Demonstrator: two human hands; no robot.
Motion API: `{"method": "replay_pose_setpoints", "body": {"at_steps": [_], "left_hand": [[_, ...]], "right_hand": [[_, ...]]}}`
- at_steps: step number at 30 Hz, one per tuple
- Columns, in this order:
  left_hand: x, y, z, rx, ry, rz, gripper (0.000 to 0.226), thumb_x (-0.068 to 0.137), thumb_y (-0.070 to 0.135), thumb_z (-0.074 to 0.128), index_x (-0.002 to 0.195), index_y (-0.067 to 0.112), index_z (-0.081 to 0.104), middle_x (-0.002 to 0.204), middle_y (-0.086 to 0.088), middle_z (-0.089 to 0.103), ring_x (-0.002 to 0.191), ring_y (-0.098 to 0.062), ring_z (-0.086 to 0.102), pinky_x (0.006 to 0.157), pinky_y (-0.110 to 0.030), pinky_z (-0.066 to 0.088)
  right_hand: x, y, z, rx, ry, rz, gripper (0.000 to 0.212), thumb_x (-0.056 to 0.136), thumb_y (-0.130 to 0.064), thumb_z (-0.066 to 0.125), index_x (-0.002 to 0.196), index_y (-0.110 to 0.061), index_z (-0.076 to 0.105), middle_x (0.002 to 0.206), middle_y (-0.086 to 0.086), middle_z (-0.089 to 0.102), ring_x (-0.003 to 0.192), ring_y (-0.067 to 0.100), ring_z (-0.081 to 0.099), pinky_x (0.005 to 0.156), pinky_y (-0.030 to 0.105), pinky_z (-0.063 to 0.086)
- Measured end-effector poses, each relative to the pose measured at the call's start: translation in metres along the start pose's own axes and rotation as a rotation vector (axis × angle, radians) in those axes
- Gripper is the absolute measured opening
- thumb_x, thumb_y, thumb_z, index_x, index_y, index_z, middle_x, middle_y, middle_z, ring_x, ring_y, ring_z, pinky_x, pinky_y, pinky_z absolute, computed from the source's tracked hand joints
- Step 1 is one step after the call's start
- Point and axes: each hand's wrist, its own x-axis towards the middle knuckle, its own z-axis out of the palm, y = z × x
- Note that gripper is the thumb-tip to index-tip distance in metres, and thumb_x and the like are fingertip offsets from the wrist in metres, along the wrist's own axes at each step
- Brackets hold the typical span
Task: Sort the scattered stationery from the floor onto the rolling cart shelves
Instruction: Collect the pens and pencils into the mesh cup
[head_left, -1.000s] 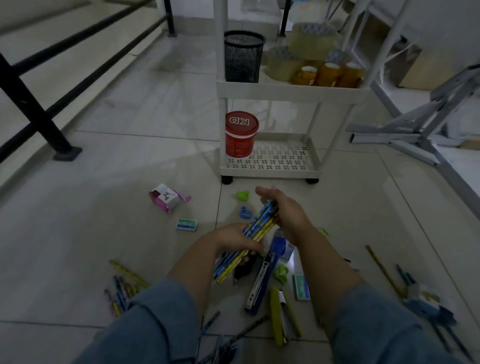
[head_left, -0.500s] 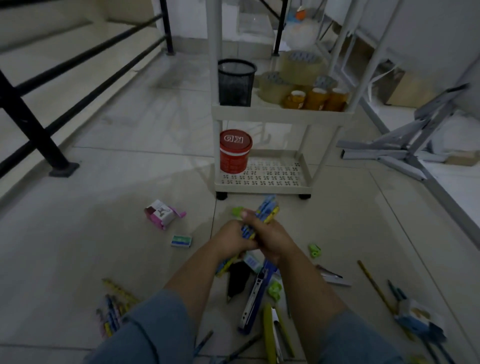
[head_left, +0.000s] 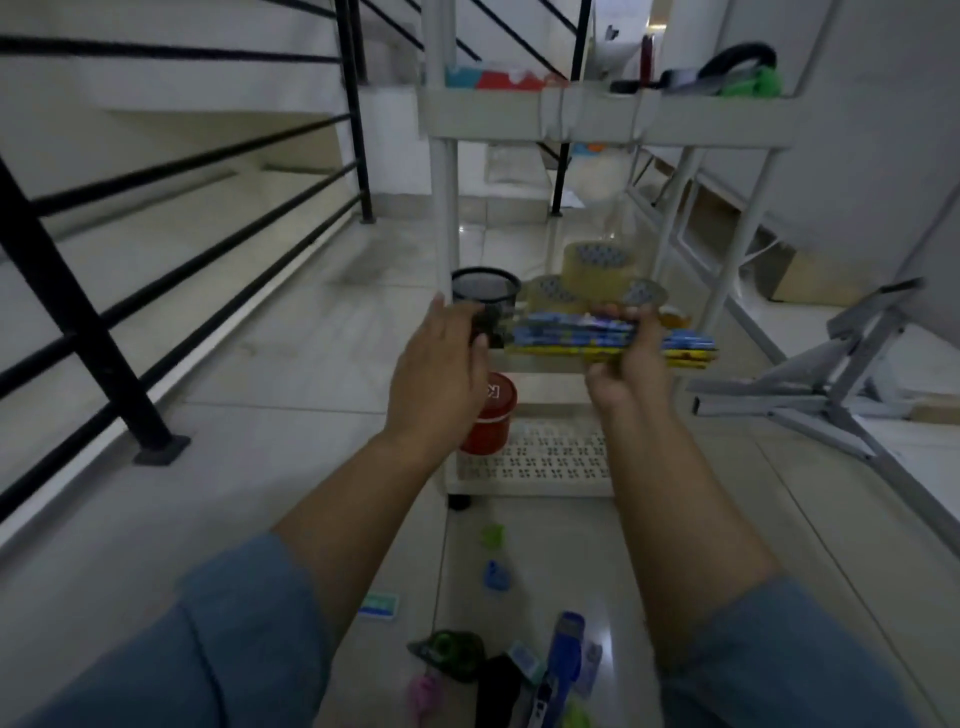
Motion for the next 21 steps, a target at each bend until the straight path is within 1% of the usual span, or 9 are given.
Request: {"method": "replay_pose_setpoints", "body": {"at_steps": [2,4,6,8,13,14,16,18,21], "left_hand": [[0.013,-0.011,0.005,0.336,-0.011,0.119,0.051,0.101,0.017,0.029,0.150,0.016,0.015,0.159,-0.003,0.009,0.148,-0.019,0.001,0.118,-0.036,0.002],[0.026,-0.020,0.012,0.547,-0.116,0.134,0.056,0.102,0.022,0.022,0.150,0.018,-0.005,0.159,0.000,-0.010,0.146,-0.017,-0.013,0.116,-0.038,-0.011],[0.035,-0.026,0.020,0.636,-0.169,0.095,0.056,0.102,0.027,0.017,0.149,0.016,-0.011,0.158,-0.001,-0.014,0.145,-0.016,-0.017,0.114,-0.040,-0.016],[0.040,-0.029,0.024,0.670,-0.189,0.058,0.056,0.102,0.028,0.016,0.149,0.013,-0.011,0.159,-0.001,-0.012,0.145,-0.016,-0.017,0.111,-0.042,-0.020],[0.039,-0.031,0.030,0.681,-0.171,0.042,0.055,0.102,0.027,0.015,0.149,0.013,-0.010,0.159,-0.001,-0.011,0.145,-0.016,-0.017,0.105,-0.043,-0.025],[0.038,-0.031,0.030,0.679,-0.171,0.043,0.055,0.102,0.027,0.015,0.149,0.013,-0.010,0.159,-0.001,-0.011,0.145,-0.017,-0.017,0.105,-0.043,-0.025],[0.038,-0.032,0.031,0.671,-0.170,0.048,0.055,0.102,0.028,0.015,0.149,0.013,-0.010,0.159,-0.001,-0.011,0.145,-0.016,-0.017,0.105,-0.043,-0.025],[0.039,-0.033,0.031,0.665,-0.171,0.054,0.055,0.102,0.029,0.015,0.149,0.013,-0.009,0.159,-0.001,-0.010,0.145,-0.016,-0.017,0.105,-0.043,-0.025],[0.039,-0.034,0.031,0.647,-0.182,0.048,0.055,0.102,0.029,0.016,0.149,0.013,-0.008,0.159,0.000,-0.009,0.145,-0.016,-0.017,0.106,-0.043,-0.025]], "right_hand": [[0.017,-0.007,0.022,0.077,0.080,-0.051,0.024,0.094,-0.021,0.050,0.071,-0.015,0.048,0.081,0.004,0.063,0.080,0.019,0.062,0.084,0.037,0.054],[0.029,-0.004,0.044,0.069,0.103,-0.080,0.027,0.095,-0.023,0.050,0.069,-0.015,0.048,0.081,0.004,0.060,0.073,0.019,0.060,0.071,0.033,0.054],[0.037,0.007,0.061,0.040,0.042,-0.134,0.034,0.097,-0.027,0.048,0.066,-0.015,0.048,0.074,0.003,0.060,0.067,0.017,0.058,0.078,0.039,0.054],[0.043,0.021,0.070,-0.060,0.028,-0.171,0.034,0.093,-0.031,0.055,0.063,-0.016,0.051,0.070,0.002,0.064,0.066,0.016,0.060,0.087,0.044,0.055],[0.052,0.041,0.080,-0.439,-0.019,-0.246,0.033,0.086,-0.038,0.064,0.061,-0.018,0.055,0.050,-0.011,0.064,0.059,0.010,0.060,0.079,0.037,0.055],[0.053,0.041,0.082,-0.541,-0.042,-0.252,0.031,0.086,-0.038,0.064,0.063,-0.018,0.057,0.055,-0.010,0.065,0.060,0.010,0.060,0.078,0.036,0.055],[0.051,0.040,0.089,-0.780,-0.106,-0.219,0.030,0.087,-0.040,0.062,0.082,-0.011,0.063,0.080,-0.001,0.069,0.072,0.013,0.059,0.074,0.028,0.052],[0.043,0.038,0.091,-0.991,-0.144,-0.141,0.049,0.086,-0.047,0.059,0.111,-0.005,0.059,0.105,0.004,0.062,0.088,0.014,0.054,0.065,0.018,0.043],[0.035,0.038,0.083,-1.023,-0.156,-0.142,0.076,0.081,-0.054,0.062,0.135,-0.005,0.042,0.129,0.007,0.051,0.107,0.016,0.050,0.081,0.020,0.038]]}}
